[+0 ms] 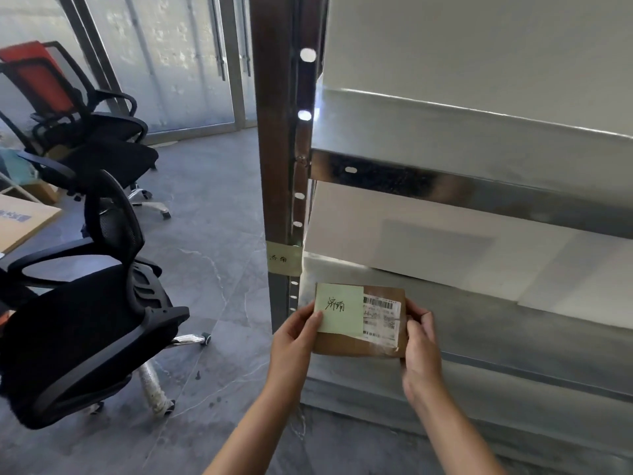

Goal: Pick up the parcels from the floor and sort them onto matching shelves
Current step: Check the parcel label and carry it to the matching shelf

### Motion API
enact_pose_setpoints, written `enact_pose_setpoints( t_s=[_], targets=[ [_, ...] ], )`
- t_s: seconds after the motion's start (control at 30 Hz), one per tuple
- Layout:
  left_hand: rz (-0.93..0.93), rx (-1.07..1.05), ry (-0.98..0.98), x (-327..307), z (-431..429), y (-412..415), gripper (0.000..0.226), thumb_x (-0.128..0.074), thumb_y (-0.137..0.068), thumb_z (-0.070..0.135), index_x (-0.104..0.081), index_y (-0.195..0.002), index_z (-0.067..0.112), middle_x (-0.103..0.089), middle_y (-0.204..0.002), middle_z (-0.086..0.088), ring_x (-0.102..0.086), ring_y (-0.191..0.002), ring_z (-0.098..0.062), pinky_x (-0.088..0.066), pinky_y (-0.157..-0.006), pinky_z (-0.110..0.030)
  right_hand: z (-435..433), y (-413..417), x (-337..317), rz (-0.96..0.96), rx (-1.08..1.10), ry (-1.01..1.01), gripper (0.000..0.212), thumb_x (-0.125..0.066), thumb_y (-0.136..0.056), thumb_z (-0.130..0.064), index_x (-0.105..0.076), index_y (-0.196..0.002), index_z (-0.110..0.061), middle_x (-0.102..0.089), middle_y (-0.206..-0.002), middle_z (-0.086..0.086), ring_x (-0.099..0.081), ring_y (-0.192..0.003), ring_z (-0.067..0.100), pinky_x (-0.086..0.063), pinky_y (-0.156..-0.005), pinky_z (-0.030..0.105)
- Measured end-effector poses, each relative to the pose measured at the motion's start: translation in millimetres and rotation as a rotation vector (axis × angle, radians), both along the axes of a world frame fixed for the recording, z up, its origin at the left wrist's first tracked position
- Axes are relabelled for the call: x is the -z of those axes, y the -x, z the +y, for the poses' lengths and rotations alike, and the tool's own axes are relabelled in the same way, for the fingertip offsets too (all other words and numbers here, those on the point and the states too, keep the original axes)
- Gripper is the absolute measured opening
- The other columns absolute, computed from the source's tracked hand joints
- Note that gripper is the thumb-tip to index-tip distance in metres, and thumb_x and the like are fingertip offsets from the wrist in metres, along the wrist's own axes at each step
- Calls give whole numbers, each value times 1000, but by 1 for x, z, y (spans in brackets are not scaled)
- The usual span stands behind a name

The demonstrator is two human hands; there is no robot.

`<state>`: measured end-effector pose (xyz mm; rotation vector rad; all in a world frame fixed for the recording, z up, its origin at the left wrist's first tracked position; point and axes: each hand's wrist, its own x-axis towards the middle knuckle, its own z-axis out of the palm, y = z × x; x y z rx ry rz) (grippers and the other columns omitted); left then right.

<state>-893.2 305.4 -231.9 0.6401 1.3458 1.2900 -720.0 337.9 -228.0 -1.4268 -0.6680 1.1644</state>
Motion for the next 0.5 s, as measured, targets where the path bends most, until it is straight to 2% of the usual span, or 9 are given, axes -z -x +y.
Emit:
enact_pose_setpoints(
  t_s=[0.07,0.13,0.27,0.4,0.5],
  targets=[
    [9,5,17,-2,13,-6,27,-55,-103,15,-76,-107,33,-78,-114,0,-69,-112,-18,-56,-97,-33,11,-6,0,7,17,-12,38,-35,-101,-3,-62,-99,-30,-71,-100,5,-66,-90,21,-55,-77,40],
    [29,13,22,-1,27,-9,35,-48,-104,12,-77,-111,30,-78,-116,-4,-68,-116,-23,-55,-101,-38,22,-11,2,3,17,-15,37,-36,-101,-2,-61,-99,-29,-70,-102,7,-66,-94,24,-54,-86,48],
    [80,42,43,6,51,-16,42,-42,-103,9,-76,-121,24,-78,-117,-6,-69,-117,-28,-57,-97,-38,39,-21,9,-35,-2,10,33,-38,-100,-2,-59,-100,-27,-70,-108,7,-66,-107,29,-55,-94,52],
    [86,70,72,13,66,-25,43,-41,-102,12,-78,-117,30,-79,-115,-3,-69,-116,-27,-54,-104,-43,55,-31,22,-33,13,33,32,-40,-98,-2,-59,-98,-28,-69,-114,11,-66,-112,34,-54,-95,56],
    [65,65,92,21,77,-30,39,-43,-103,13,-76,-121,23,-77,-120,-9,-67,-115,-27,-55,-99,-38,67,-39,30,-40,11,37,30,-39,-99,-2,-58,-97,-26,-68,-118,12,-65,-112,31,-53,-98,54]
  ],
)
